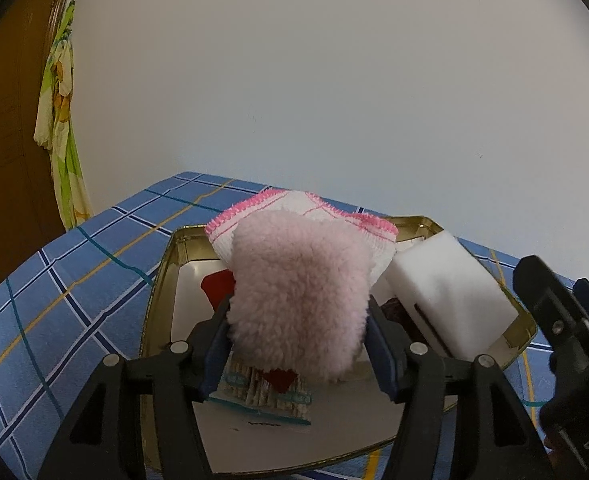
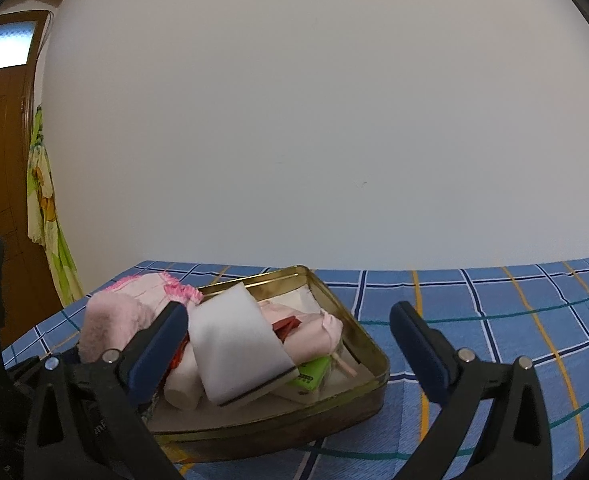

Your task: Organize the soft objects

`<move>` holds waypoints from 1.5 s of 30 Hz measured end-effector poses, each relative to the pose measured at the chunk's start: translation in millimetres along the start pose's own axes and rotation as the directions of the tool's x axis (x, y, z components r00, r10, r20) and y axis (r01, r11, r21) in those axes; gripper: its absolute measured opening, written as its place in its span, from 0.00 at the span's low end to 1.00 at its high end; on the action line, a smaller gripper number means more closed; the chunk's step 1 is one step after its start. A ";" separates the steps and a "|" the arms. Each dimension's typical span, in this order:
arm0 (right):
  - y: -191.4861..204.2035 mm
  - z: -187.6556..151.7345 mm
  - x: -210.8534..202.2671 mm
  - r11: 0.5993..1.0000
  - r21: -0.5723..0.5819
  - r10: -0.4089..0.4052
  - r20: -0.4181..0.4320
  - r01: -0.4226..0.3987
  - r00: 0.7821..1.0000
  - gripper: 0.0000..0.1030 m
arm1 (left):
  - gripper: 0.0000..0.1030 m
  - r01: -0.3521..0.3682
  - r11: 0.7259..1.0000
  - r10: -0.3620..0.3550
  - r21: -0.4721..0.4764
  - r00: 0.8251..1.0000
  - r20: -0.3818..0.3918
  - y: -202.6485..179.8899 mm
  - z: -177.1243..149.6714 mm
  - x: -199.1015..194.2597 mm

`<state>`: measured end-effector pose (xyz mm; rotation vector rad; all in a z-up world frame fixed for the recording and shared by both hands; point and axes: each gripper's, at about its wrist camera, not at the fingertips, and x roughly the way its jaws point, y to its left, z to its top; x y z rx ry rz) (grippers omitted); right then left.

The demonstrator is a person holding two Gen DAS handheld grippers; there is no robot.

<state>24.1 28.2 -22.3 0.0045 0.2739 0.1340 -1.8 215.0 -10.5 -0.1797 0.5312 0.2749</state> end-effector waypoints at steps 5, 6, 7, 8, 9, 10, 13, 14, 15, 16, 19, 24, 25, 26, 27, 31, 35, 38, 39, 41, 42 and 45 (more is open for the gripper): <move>2.2 0.8 -4.0 1.000 0.001 0.004 0.025 -0.004 1.000 1.00 | 0.75 -0.036 0.999 0.033 0.021 0.995 0.094 -4.7 -1.2 -16.0; 2.0 1.0 -5.2 1.000 0.003 0.003 0.033 -0.003 0.999 1.00 | 0.75 -0.043 0.999 0.040 0.026 0.994 0.102 -5.9 -1.6 -18.3; 1.8 1.2 -5.9 1.000 0.003 0.001 0.037 -0.001 0.999 1.00 | 0.76 -0.047 0.998 0.043 0.031 0.992 0.115 -7.4 -2.2 -20.8; 1.2 1.3 -6.1 1.000 0.004 0.000 0.041 0.000 0.999 1.00 | 0.76 -0.050 0.998 0.046 0.036 0.991 0.124 -8.7 -2.9 -23.2; 1.2 1.2 -6.3 1.000 0.003 0.001 0.042 -0.001 0.999 1.00 | 0.76 -0.053 0.998 0.047 0.039 0.990 0.129 -9.5 -3.5 -24.6; 1.3 1.2 -6.5 1.000 0.003 0.002 0.043 -0.003 0.999 1.00 | 0.76 -0.055 0.998 0.049 0.043 0.990 0.135 -10.5 -4.4 -26.1; 5.1 0.4 -9.8 1.000 -0.014 0.004 0.062 -0.003 0.998 1.00 | 0.76 -0.066 0.996 0.057 0.052 0.987 0.147 -10.2 -5.5 -30.0; 7.2 0.4 -11.9 1.000 -0.025 0.004 0.074 -0.002 0.997 1.00 | 0.76 -0.072 0.996 0.063 0.056 0.986 0.155 -11.2 -6.8 -32.2; 9.7 0.4 -14.3 0.999 -0.040 0.005 0.090 -0.001 0.996 1.00 | 0.76 -0.077 0.995 0.067 0.059 0.985 0.162 -12.3 -7.9 -34.2; 11.8 0.5 -16.6 0.999 -0.050 0.004 0.104 0.001 0.995 1.00 | 0.76 -0.080 0.995 0.069 0.061 0.983 0.170 -13.0 -7.9 -35.4; 17.6 0.4 -23.8 0.997 -0.079 0.000 0.147 0.012 0.989 1.00 | 0.76 -0.088 0.994 0.074 0.066 0.979 0.188 -11.2 -5.7 -37.6; 21.8 0.3 -27.7 0.995 -0.094 0.001 0.167 0.015 0.986 1.00 | 0.76 -0.086 0.993 0.070 0.075 0.977 0.200 -13.0 -7.1 -41.6; 22.1 0.1 -28.3 0.995 -0.094 0.002 0.169 0.014 0.986 1.00 | 0.76 -0.086 0.993 0.069 0.077 0.977 0.201 -12.8 -6.8 -42.0; 22.5 0.2 -28.4 0.996 -0.093 0.002 0.169 0.014 0.986 1.00 | 0.77 -0.087 0.993 0.069 0.079 0.977 0.203 -13.3 -7.4 -42.8; 22.7 0.0 -29.0 0.996 -0.091 0.005 0.170 0.010 0.986 1.00 | 0.77 -0.088 0.993 0.070 0.080 0.977 0.203 -13.5 -7.5 -43.3; 22.4 0.3 -30.8 0.995 -0.095 0.006 0.177 0.011 0.984 1.00 | 0.77 -0.078 0.995 0.064 0.069 0.979 0.194 -11.2 -8.0 -44.1; 22.8 -0.5 -33.3 0.995 -0.096 0.003 0.183 0.015 0.983 1.00 | 0.77 -0.069 0.996 0.058 0.049 0.979 0.196 -6.8 -7.5 -46.0; 22.1 -1.0 -35.7 0.996 -0.091 0.004 0.190 0.014 0.982 1.00 | 0.77 -0.071 0.997 0.061 0.043 0.979 0.197 -5.5 -7.3 -47.4; 21.4 -1.2 -36.3 0.996 -0.087 0.003 0.191 0.014 0.981 1.00 | 0.77 -0.072 0.997 0.062 0.042 0.978 0.198 -5.4 -7.4 -48.0; 20.5 -1.7 -37.6 0.997 -0.082 0.004 0.194 0.012 0.981 1.00 | 0.77 -0.070 0.997 0.060 0.042 0.978 0.200 -4.9 -7.9 -50.3; 19.9 -1.9 -38.5 0.997 -0.078 0.005 0.195 0.011 0.981 1.00 | 0.77 -0.070 0.997 0.060 0.041 0.977 0.202 -4.7 -7.8 -50.9; 19.4 -2.1 -41.2 0.997 -0.073 0.006 0.195 0.009 0.981 1.00 | 0.77 -0.071 0.996 0.060 0.046 0.976 0.208 -5.3 -10.2 -55.3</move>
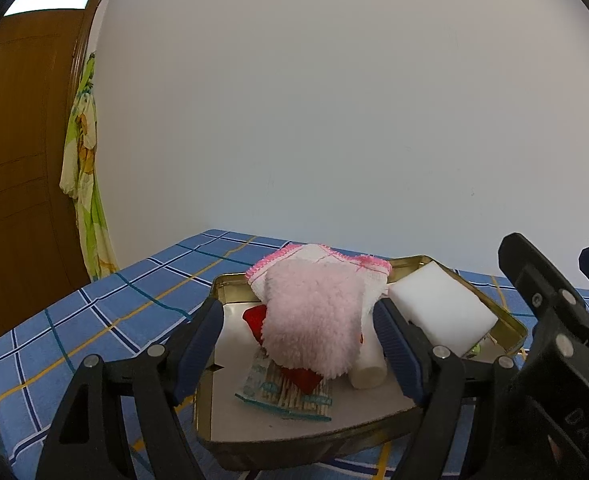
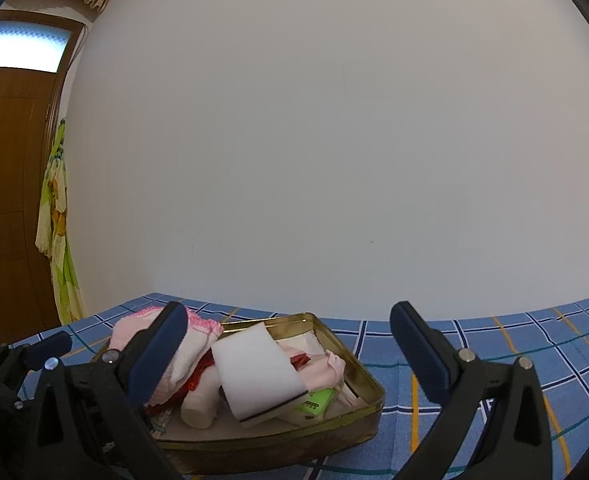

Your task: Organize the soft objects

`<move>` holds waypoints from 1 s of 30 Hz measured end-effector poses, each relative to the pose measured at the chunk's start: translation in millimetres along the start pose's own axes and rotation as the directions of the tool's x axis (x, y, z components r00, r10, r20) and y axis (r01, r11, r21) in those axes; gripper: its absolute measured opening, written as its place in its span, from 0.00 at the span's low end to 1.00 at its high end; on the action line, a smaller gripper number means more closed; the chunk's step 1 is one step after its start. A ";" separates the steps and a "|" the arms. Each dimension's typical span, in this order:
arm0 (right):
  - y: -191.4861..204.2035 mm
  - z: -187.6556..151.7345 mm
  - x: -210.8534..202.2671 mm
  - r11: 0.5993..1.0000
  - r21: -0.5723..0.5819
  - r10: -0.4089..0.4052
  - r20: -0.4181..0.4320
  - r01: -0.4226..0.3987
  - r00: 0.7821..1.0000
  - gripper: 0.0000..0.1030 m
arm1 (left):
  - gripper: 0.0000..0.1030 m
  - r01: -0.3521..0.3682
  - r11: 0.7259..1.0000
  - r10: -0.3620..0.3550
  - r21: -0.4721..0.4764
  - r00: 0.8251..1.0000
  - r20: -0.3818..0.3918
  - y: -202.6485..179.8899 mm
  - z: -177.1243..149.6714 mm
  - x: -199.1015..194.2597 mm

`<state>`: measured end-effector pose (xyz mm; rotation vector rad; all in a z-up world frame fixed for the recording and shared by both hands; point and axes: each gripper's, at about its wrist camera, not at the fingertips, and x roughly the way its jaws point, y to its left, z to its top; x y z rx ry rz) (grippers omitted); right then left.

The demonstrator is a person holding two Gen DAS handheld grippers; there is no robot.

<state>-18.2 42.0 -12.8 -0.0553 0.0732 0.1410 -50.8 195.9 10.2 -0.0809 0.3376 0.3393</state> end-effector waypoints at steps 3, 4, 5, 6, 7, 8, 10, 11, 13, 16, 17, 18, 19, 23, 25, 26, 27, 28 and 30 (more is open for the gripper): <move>-1.8 -0.3 -4.2 1.000 0.008 0.006 -0.004 -0.006 1.000 1.00 | 0.77 -0.001 1.000 0.001 0.006 1.000 0.007 -1.0 -3.0 -6.2; -2.4 -0.3 -5.8 1.000 0.010 0.009 -0.003 -0.009 1.000 1.00 | 0.77 0.000 1.000 0.000 0.006 1.000 0.011 -1.0 -3.4 -7.8; -2.7 -0.4 -8.0 1.000 0.011 0.012 -0.003 -0.012 1.000 1.00 | 0.77 0.001 1.000 -0.002 0.009 1.000 0.016 -1.8 -3.9 -9.7; -3.0 -0.6 -10.8 1.000 0.011 0.015 -0.002 -0.015 1.000 1.00 | 0.77 0.001 1.000 -0.001 0.011 1.000 0.019 -2.5 -4.0 -10.7; -3.4 -0.8 -12.8 1.000 0.011 0.017 0.000 -0.017 1.000 1.00 | 0.77 0.000 1.000 0.000 0.014 1.000 0.022 -3.2 -4.4 -11.7; -3.2 -0.8 -15.2 1.000 0.010 0.019 0.004 -0.019 1.000 1.00 | 0.77 0.001 1.000 -0.001 0.016 1.000 0.022 -3.4 -4.6 -12.2; -1.9 -0.8 -20.3 1.000 0.004 0.021 0.009 -0.021 1.000 1.00 | 0.77 0.005 1.000 -0.005 0.019 1.000 0.022 -2.8 -5.5 -13.2; -1.2 -1.0 -23.7 1.000 0.000 0.025 0.012 -0.025 1.000 1.00 | 0.77 0.004 1.000 -0.004 0.020 1.000 0.028 -3.1 -6.2 -15.4; -0.2 -0.7 -28.4 1.000 -0.004 0.026 0.025 -0.026 0.999 1.00 | 0.77 0.001 1.000 -0.002 0.021 0.999 0.041 -3.5 -7.6 -19.4; 2.6 0.1 -30.9 1.000 -0.013 0.022 0.036 -0.022 0.999 1.00 | 0.77 0.001 1.000 -0.002 0.018 0.999 0.051 -2.2 -8.7 -23.6; 3.3 0.3 -30.9 1.000 -0.015 0.020 0.036 -0.019 0.999 1.00 | 0.77 0.001 1.000 -0.002 0.017 0.999 0.054 -1.5 -9.3 -24.6; 3.5 0.4 -30.6 1.000 -0.016 0.017 0.035 -0.016 0.999 1.00 | 0.77 0.000 1.000 -0.001 0.015 0.999 0.054 -1.0 -9.3 -24.9; 3.8 0.2 -31.0 1.000 -0.016 0.016 0.036 -0.015 0.999 1.00 | 0.78 0.000 1.000 -0.001 0.014 0.999 0.055 -0.2 -9.3 -25.1; 2.6 0.1 -31.0 1.000 -0.013 0.014 0.036 -0.013 0.999 1.00 | 0.81 0.000 1.000 0.000 0.008 0.999 0.054 1.8 -9.6 -25.1; 2.2 0.0 -30.7 1.000 -0.013 0.015 0.035 -0.015 0.999 1.00 | 0.83 0.000 1.000 -0.001 0.012 0.999 0.053 1.5 -9.4 -24.9; 2.3 0.0 -30.8 1.000 -0.014 0.015 0.035 -0.015 0.999 1.00 | 0.83 0.000 1.000 -0.001 0.015 0.999 0.055 0.8 -9.5 -25.2; 2.5 0.1 -30.7 1.000 -0.014 0.015 0.035 -0.015 0.999 1.00 | 0.83 0.000 1.000 -0.001 0.017 0.998 0.055 0.6 -9.5 -25.6; 2.5 0.0 -30.6 1.000 -0.015 0.014 0.035 -0.014 0.999 1.00 | 0.83 0.000 1.000 -0.001 0.019 0.998 0.056 0.5 -9.5 -25.6; 2.6 0.1 -30.5 1.000 -0.014 0.013 0.035 -0.013 0.999 1.00 | 0.83 0.001 1.000 -0.002 0.020 0.998 0.056 1.0 -9.6 -26.0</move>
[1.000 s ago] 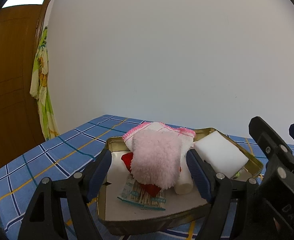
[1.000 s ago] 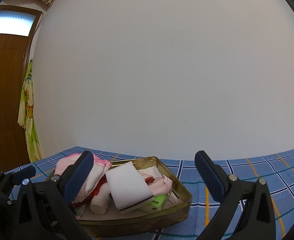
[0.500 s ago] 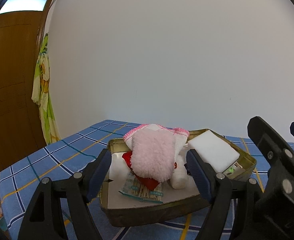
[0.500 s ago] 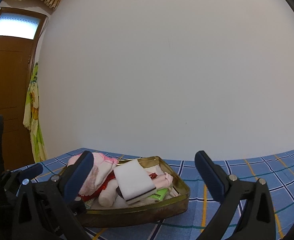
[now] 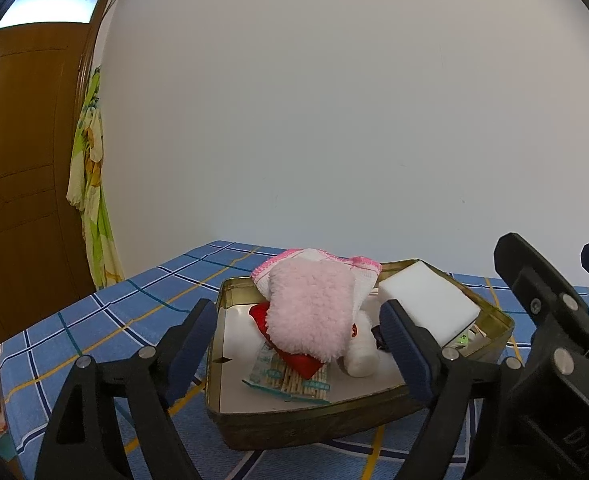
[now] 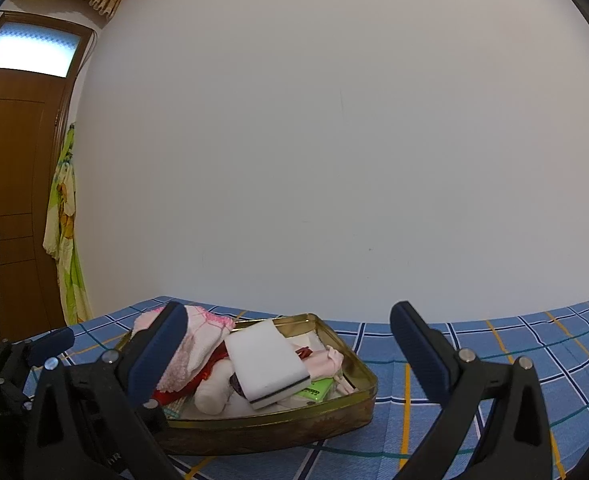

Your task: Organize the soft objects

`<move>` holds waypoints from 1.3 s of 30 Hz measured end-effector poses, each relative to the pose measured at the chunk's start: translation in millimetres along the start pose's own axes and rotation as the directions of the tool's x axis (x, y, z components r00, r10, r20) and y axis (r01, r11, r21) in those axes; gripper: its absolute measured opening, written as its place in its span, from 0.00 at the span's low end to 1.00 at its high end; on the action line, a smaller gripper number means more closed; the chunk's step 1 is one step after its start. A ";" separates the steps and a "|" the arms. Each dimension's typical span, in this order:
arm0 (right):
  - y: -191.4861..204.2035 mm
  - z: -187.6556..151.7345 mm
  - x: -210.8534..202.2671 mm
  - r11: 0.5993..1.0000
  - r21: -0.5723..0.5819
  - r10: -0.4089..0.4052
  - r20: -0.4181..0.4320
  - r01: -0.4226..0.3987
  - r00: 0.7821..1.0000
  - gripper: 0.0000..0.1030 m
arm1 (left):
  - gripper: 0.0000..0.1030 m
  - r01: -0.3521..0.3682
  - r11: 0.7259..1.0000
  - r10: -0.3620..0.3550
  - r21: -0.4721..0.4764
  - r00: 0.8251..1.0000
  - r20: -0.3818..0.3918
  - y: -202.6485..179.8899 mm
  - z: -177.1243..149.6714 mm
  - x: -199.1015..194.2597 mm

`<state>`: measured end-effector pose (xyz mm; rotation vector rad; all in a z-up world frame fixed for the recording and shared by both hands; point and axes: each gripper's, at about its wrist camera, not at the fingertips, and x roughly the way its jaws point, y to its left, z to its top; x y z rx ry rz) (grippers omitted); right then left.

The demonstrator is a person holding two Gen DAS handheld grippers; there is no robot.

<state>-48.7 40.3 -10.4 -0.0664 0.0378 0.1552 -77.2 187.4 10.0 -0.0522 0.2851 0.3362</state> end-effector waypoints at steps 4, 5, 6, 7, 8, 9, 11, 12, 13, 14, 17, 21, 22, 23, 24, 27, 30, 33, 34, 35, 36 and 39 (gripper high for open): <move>-0.4 0.1 0.3 1.000 0.003 -0.002 -0.002 0.002 1.000 1.00 | 0.83 0.000 1.000 0.000 -0.002 1.000 -0.001 -0.1 -0.1 0.1; -0.6 -0.1 0.3 1.000 0.003 -0.002 -0.002 0.002 1.000 1.00 | 0.83 0.000 1.000 0.000 -0.001 1.000 -0.002 0.0 -0.2 0.2; -0.5 -0.1 0.5 1.000 0.004 -0.002 -0.003 0.002 1.000 1.00 | 0.83 0.000 1.000 0.000 -0.001 1.000 -0.002 -0.1 -0.2 0.1; -0.5 -0.1 0.6 1.000 0.004 -0.001 -0.004 0.001 1.000 1.00 | 0.83 0.000 1.000 0.000 -0.001 1.000 -0.001 0.0 -0.1 0.1; -0.5 -0.1 0.6 1.000 0.004 -0.002 -0.003 0.002 1.000 1.00 | 0.83 0.000 1.000 0.000 -0.001 1.000 -0.001 0.0 -0.1 0.2; -0.5 -0.1 0.6 1.000 0.004 -0.002 -0.002 0.002 1.000 1.00 | 0.83 0.000 1.000 0.000 -0.001 1.000 -0.002 0.1 -0.1 0.2; -0.7 -0.1 0.6 1.000 0.003 -0.002 -0.003 0.002 1.000 1.00 | 0.83 -0.001 1.000 0.001 -0.003 1.000 -0.002 0.5 0.0 -0.1; -0.8 -0.2 0.7 1.000 0.004 -0.002 -0.003 0.002 1.000 1.00 | 0.83 -0.001 1.000 0.001 -0.004 1.000 -0.002 0.6 0.0 -0.3; -1.0 -0.2 0.6 1.000 0.005 -0.003 -0.002 0.003 1.000 1.00 | 0.83 -0.002 1.000 0.002 -0.004 1.000 -0.002 0.7 0.0 -0.4; -1.2 -0.2 0.6 1.000 0.005 -0.002 -0.002 0.002 1.000 1.00 | 0.83 -0.002 1.000 0.002 -0.004 1.000 -0.002 1.1 0.1 -0.6; -1.0 -0.1 1.1 1.000 0.007 -0.005 -0.003 0.005 1.000 1.00 | 0.84 -0.005 1.000 0.005 -0.006 1.000 -0.002 1.5 0.2 -1.0; -1.9 -0.2 1.3 1.000 0.011 -0.010 0.001 0.010 1.000 1.00 | 0.84 -0.007 1.000 0.007 -0.010 1.000 -0.003 2.2 0.2 -1.6; -1.8 -0.2 1.3 1.000 0.012 -0.011 0.001 0.011 1.000 1.00 | 0.84 -0.007 1.000 0.007 -0.010 1.000 -0.003 1.8 0.3 -1.4; -1.6 -0.3 1.8 1.000 0.011 -0.011 0.001 0.011 1.000 1.00 | 0.84 -0.008 1.000 0.008 -0.009 1.000 -0.003 1.7 0.4 -1.5; -1.9 -0.4 1.5 1.000 0.010 -0.011 0.001 0.011 1.000 1.00 | 0.84 -0.008 1.000 0.008 -0.008 1.000 -0.002 1.8 0.4 -1.7; -2.1 -0.5 1.7 1.000 0.009 -0.010 0.001 0.010 1.000 1.00 | 0.84 -0.010 1.000 0.010 -0.008 1.000 -0.003 1.4 0.4 -1.4; -2.6 -0.7 2.1 1.000 0.010 -0.010 0.001 0.010 1.000 1.00 | 0.85 -0.009 1.000 0.009 -0.007 1.000 -0.003 1.3 0.4 -1.3; -2.7 -0.8 1.8 1.000 0.010 -0.010 0.001 0.010 1.000 1.00 | 0.85 -0.010 1.000 0.010 -0.007 1.000 -0.003 1.2 0.5 -1.4; -2.6 -0.7 1.7 1.000 0.009 -0.009 0.002 0.009 1.000 1.00 | 0.85 -0.010 1.000 0.010 -0.007 1.000 -0.002 1.6 0.5 -1.4; -2.5 -0.8 1.8 1.000 0.008 -0.010 0.001 0.010 1.000 1.00 | 0.85 -0.010 1.000 0.010 -0.008 1.000 -0.003 1.3 0.5 -1.4; -2.6 -0.8 2.0 1.000 0.008 -0.010 0.002 0.010 1.000 1.00 | 0.85 -0.011 1.000 0.011 -0.008 1.000 -0.003 1.5 0.5 -1.3; -2.7 -0.8 2.0 1.000 0.010 -0.010 0.002 0.010 1.000 1.00 | 0.85 -0.014 1.000 0.014 -0.010 1.000 -0.004 1.8 0.8 -1.4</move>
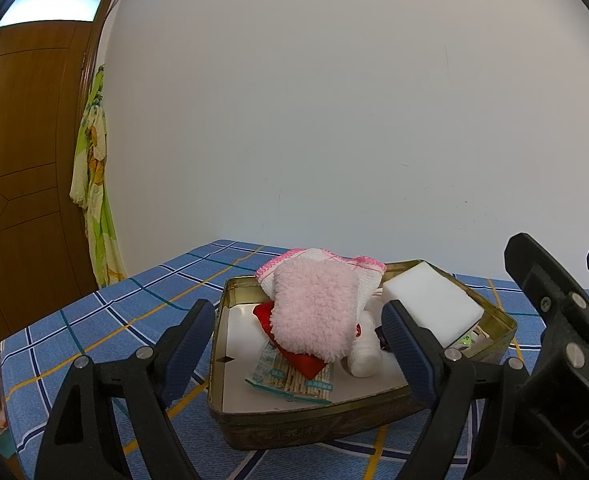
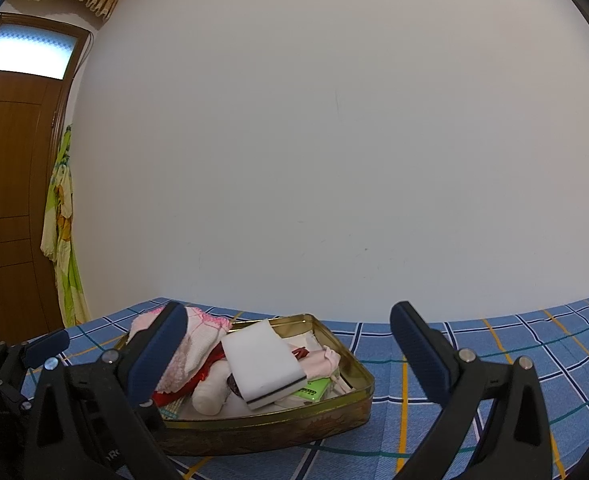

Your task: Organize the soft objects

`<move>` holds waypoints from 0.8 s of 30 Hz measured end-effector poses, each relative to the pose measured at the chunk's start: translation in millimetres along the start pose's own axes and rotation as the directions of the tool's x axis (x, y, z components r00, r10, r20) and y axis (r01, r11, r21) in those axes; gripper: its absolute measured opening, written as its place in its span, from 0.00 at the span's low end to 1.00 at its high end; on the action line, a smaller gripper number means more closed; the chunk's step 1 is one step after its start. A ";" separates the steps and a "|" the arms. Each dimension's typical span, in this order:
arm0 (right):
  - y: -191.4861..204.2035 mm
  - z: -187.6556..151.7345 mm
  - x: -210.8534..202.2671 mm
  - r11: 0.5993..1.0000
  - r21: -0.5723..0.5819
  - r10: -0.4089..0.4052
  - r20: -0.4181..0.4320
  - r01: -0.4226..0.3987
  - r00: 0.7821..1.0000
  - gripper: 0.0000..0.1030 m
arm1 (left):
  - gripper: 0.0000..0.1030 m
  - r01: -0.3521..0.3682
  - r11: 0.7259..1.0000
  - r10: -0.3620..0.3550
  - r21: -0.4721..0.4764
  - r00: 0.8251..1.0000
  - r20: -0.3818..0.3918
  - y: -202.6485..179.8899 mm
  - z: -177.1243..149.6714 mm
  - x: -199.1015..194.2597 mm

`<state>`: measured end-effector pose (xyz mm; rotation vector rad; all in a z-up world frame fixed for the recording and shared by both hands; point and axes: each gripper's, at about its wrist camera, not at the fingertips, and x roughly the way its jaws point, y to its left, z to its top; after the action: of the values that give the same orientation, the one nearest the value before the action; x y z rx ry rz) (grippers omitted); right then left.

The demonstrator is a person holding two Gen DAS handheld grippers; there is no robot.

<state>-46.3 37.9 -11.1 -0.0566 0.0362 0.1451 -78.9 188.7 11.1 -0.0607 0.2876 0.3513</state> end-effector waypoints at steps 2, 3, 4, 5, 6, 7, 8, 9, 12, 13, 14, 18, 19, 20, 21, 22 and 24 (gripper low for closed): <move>-0.1 0.0 -0.3 1.000 -0.001 0.001 -0.001 -0.001 1.000 1.00 | 0.85 -0.003 1.000 0.003 -0.001 1.000 -0.001 -0.8 0.2 0.0; -0.3 -0.1 0.0 1.000 -0.001 0.001 -0.001 -0.001 1.000 1.00 | 0.85 -0.004 1.000 0.004 -0.002 1.000 -0.002 -0.8 0.4 0.1; -0.3 -0.1 -0.4 1.000 -0.001 0.000 0.000 0.000 1.000 1.00 | 0.85 -0.006 1.000 0.006 -0.003 1.000 -0.002 -0.6 0.6 0.3; 0.0 0.1 -0.8 1.000 0.000 -0.001 0.002 0.001 1.000 1.00 | 0.85 -0.009 1.000 0.009 -0.003 1.000 -0.003 -0.8 0.7 0.6; -0.1 0.1 -0.9 1.000 0.000 -0.002 0.005 0.002 1.000 1.00 | 0.85 -0.011 1.000 0.011 -0.004 1.000 -0.004 -1.1 0.7 0.9; 0.7 0.2 -1.2 1.000 -0.001 -0.004 0.006 0.004 1.000 1.00 | 0.85 -0.012 1.000 0.012 -0.005 1.000 -0.006 -0.9 0.8 1.3; 1.3 0.2 -1.2 1.000 -0.002 -0.006 0.007 0.006 1.000 1.00 | 0.85 -0.013 1.000 0.013 -0.006 1.000 -0.009 -0.7 0.9 1.7; 1.6 0.2 -1.0 1.000 -0.003 -0.006 0.008 0.006 1.000 1.00 | 0.85 -0.013 1.000 0.013 -0.006 1.000 -0.010 -0.4 0.8 1.6; 2.5 0.6 -0.4 1.000 -0.002 -0.010 0.006 0.010 1.000 1.00 | 0.85 -0.015 1.000 0.014 -0.008 1.000 -0.009 -0.3 0.5 1.3; 2.8 0.6 -0.5 1.000 -0.001 -0.010 0.007 0.010 1.000 1.00 | 0.85 -0.015 1.000 0.015 -0.007 1.000 -0.009 -0.8 0.1 1.2; 3.6 0.6 -1.1 1.000 -0.001 -0.011 0.006 0.011 1.000 1.00 | 0.85 -0.017 1.000 0.016 -0.006 1.000 -0.009 -1.1 0.0 1.1; 3.5 0.6 -0.7 1.000 -0.002 -0.011 0.007 0.011 1.000 1.00 | 0.86 -0.018 1.000 0.018 -0.005 1.000 -0.008 -1.5 -0.3 0.9; 3.5 0.5 -0.4 1.000 -0.002 -0.012 0.006 0.012 1.000 1.00 | 0.86 -0.019 1.000 0.019 -0.006 1.000 -0.009 -1.5 -0.3 0.7; 4.0 0.4 -1.2 1.000 -0.002 -0.012 0.006 0.012 1.000 1.00 | 0.86 -0.018 1.000 0.018 -0.006 1.000 -0.009 -1.9 -0.3 0.5; 3.9 0.3 -0.8 1.000 -0.001 -0.012 0.003 0.012 1.000 1.00 | 0.86 -0.017 1.000 0.017 -0.005 1.000 -0.011 -2.2 -0.3 0.7; 3.8 0.1 -0.4 1.000 0.001 -0.012 0.000 0.012 1.000 1.00 | 0.86 -0.019 1.000 0.019 -0.002 1.000 -0.014 -3.1 0.2 1.5; 4.5 -0.3 -0.7 1.000 0.003 -0.016 -0.004 0.016 1.000 1.00 | 0.86 -0.021 1.000 0.021 0.008 1.000 -0.022 -5.2 0.2 3.0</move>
<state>-47.6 42.3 -11.6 -0.0539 0.0399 0.1292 -74.3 184.9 10.5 -0.0538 0.3115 0.3709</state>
